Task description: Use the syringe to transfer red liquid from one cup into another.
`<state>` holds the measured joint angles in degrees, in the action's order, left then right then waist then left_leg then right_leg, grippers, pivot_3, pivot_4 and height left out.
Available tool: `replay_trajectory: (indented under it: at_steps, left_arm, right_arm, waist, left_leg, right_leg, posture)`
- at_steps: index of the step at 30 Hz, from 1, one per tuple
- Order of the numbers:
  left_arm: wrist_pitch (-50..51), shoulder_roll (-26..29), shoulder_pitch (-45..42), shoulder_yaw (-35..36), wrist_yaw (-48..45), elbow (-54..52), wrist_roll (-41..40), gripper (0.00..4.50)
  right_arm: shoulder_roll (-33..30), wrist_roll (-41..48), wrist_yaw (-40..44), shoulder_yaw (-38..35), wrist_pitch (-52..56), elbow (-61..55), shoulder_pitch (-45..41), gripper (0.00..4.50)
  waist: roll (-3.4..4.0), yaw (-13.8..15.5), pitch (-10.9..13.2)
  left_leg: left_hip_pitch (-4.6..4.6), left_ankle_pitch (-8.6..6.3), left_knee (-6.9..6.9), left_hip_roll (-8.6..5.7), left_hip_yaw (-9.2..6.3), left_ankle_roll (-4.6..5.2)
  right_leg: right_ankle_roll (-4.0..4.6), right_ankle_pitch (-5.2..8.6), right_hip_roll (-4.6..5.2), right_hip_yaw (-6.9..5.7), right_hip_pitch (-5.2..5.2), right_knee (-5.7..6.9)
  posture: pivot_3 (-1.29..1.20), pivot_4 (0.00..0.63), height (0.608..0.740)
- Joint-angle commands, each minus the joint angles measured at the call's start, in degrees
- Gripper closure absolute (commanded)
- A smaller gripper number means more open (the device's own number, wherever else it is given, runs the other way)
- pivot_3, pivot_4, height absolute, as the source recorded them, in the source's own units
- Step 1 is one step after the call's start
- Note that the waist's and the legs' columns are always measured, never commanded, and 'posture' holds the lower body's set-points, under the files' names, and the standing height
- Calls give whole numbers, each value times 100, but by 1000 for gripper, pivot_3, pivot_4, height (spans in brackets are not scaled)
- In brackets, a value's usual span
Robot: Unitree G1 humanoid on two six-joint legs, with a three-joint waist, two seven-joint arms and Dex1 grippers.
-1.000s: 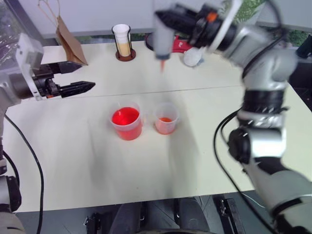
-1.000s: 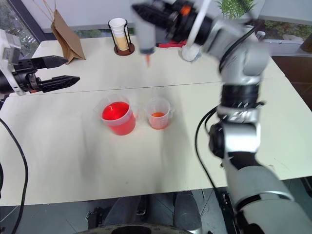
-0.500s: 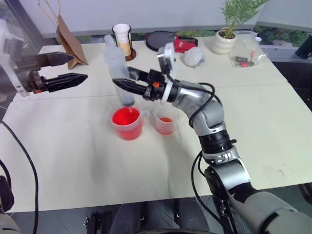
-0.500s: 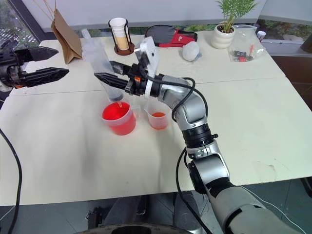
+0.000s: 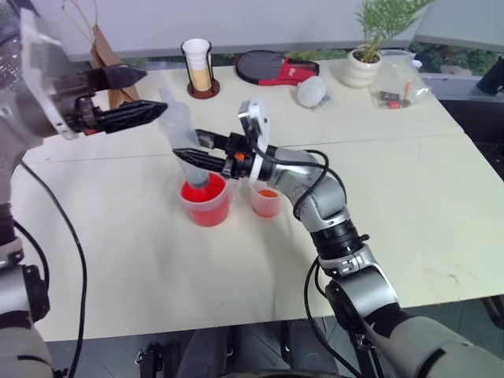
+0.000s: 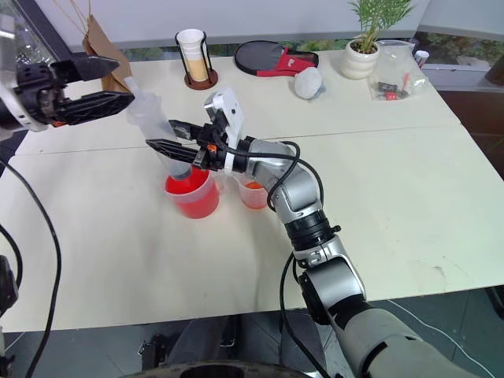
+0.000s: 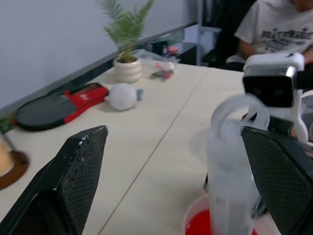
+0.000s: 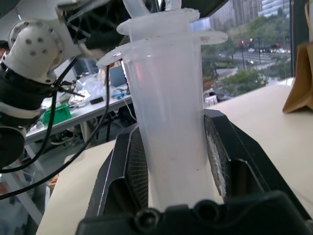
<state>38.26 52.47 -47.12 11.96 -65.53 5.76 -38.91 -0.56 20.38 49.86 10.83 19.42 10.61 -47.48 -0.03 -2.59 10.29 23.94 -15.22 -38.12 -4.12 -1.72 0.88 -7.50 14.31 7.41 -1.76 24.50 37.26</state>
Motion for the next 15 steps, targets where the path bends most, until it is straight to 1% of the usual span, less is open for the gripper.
replay_trajectory:
  at_steps: [1, 4, 6, 8, 12, 13, 15]
  left_arm:
    - [-229, -41, -204, -112, -126, 123, 177, 0]
    - [-384, -127, -304, -250, -216, 304, 333, 0]
    - [-425, -189, -348, -254, -251, 386, 352, 527]
    - [-419, -285, -400, -218, -274, 425, 315, 1316]
    - [-307, -454, -500, -179, -255, 336, 226, 3433]
    - [-284, -467, -514, -188, -258, 306, 222, 3892]
    - [-268, -505, -570, -179, -229, 286, 219, 3892]
  right_arm:
    - [136, 54, -34, 50, -103, -272, -20, 3189]
    - [147, 37, -93, 79, -104, -307, 40, 3189]
    - [157, 31, -123, 89, -121, -303, 64, 3189]
    - [184, -20, -163, 135, -181, -272, 99, 3189]
    - [254, -151, -248, 208, -337, -165, 141, 3189]
    - [264, -187, -261, 229, -380, -133, 150, 3189]
    - [284, -235, -283, 261, -434, -72, 170, 3189]
  waist:
    - [0, -6, 0]
    - [0, -2, 0]
    - [0, -2, 0]
    - [0, -1, 0]
    - [0, 8, 0]
    - [0, 6, 0]
    - [0, -1, 0]
  left_leg:
    - [0, 0, 0, 1, 0, 0]
    - [0, 0, 1, 3, 0, 0]
    - [0, 0, 1, 2, 1, 0]
    - [0, 0, 1, 2, 0, 0]
    - [0, 0, -2, 1, -1, 0]
    - [0, 0, -2, 1, -1, 0]
    - [0, 0, -1, 2, -1, 0]
  right_leg:
    - [0, 0, -1, 0, 0, 0]
    - [0, 0, -3, 0, 1, 0]
    - [0, 0, -2, 0, 0, -1]
    - [0, 0, -2, 0, 0, -1]
    - [0, 0, -2, 0, -2, -1]
    - [0, 0, -2, 1, -2, -1]
    - [0, 0, -2, 1, -2, -1]
  posture:
    - [0, 150, 740]
    - [0, 150, 740]
    - [0, 150, 740]
    - [0, 150, 740]
    - [0, 150, 740]
    - [0, 150, 740]
    - [0, 150, 740]
